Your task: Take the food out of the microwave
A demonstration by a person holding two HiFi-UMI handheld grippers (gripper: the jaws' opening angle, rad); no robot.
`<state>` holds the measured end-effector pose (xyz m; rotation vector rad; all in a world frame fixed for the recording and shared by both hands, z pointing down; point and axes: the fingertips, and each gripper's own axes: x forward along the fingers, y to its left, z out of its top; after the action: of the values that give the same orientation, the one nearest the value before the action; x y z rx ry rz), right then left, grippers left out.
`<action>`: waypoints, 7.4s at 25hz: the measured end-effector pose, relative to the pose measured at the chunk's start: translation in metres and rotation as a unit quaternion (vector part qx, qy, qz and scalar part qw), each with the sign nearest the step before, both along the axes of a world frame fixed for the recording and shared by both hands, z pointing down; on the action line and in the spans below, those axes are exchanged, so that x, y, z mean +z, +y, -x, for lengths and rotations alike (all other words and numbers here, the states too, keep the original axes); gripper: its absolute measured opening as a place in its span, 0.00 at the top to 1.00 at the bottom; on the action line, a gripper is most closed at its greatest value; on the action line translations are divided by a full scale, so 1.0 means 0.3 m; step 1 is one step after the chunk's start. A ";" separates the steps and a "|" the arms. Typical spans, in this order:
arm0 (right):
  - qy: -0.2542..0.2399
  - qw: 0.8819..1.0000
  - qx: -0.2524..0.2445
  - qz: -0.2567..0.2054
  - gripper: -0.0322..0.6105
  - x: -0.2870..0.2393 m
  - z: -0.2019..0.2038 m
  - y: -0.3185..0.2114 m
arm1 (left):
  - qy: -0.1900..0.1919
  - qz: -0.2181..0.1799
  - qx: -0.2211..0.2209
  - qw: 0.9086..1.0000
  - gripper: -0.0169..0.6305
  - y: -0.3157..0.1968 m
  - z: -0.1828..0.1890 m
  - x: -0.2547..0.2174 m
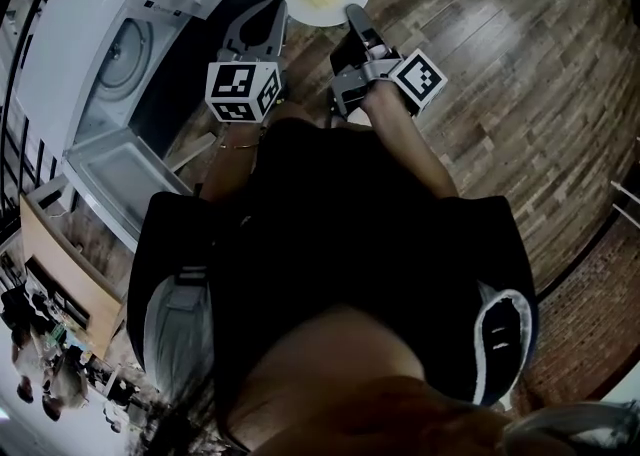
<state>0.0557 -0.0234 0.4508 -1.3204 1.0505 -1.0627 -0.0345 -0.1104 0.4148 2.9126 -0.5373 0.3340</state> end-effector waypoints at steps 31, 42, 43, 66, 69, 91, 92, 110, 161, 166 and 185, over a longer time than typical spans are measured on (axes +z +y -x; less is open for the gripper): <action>0.008 1.000 0.004 -0.022 0.93 -0.029 -0.168 0.083 | -0.008 -0.014 -0.008 1.000 0.96 0.070 -0.136 -0.014; 0.003 1.000 -0.001 -0.017 0.93 -0.015 -0.168 0.094 | -0.011 0.004 -0.015 1.000 0.96 0.079 -0.133 0.014; -0.001 1.000 -0.001 -0.016 0.93 -0.014 -0.167 0.098 | -0.010 0.007 -0.017 1.000 0.96 0.082 -0.131 0.012; -0.007 0.999 0.031 -0.023 0.93 -0.009 -0.309 0.111 | -0.010 0.028 0.006 1.000 0.96 0.080 -0.230 0.028; -0.010 0.999 0.032 -0.024 0.93 -0.011 -0.330 0.094 | -0.008 0.029 0.009 1.000 0.96 0.068 -0.248 0.027; -0.025 0.999 0.011 -0.019 0.93 0.032 -0.477 -0.011 | -0.003 0.030 -0.012 0.999 0.96 -0.047 -0.400 0.040; -0.024 0.999 0.013 -0.018 0.93 0.032 -0.490 -0.016 | -0.003 0.030 -0.008 1.000 0.96 -0.052 -0.418 0.039; -0.024 0.997 0.074 -0.028 0.93 0.015 -0.779 0.016 | -0.009 0.029 0.073 0.997 0.96 -0.051 -0.784 0.035; -0.021 0.995 -0.098 -0.015 0.93 -0.029 -0.866 -0.396 | 0.016 0.054 -0.088 0.995 0.96 -0.356 -0.783 0.042; -0.017 0.992 -0.121 -0.020 0.93 -0.050 -0.844 -0.420 | 0.023 0.055 -0.108 0.992 0.96 -0.366 -0.751 0.033; -0.015 0.987 -0.160 -0.012 0.93 -0.048 -0.833 -0.455 | 0.029 0.055 -0.155 0.986 0.96 -0.379 -0.696 0.036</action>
<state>0.3055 -0.1599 0.4366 -1.1351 1.2765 -1.2978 0.1742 -0.2242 0.4257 2.6674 -0.9148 0.2283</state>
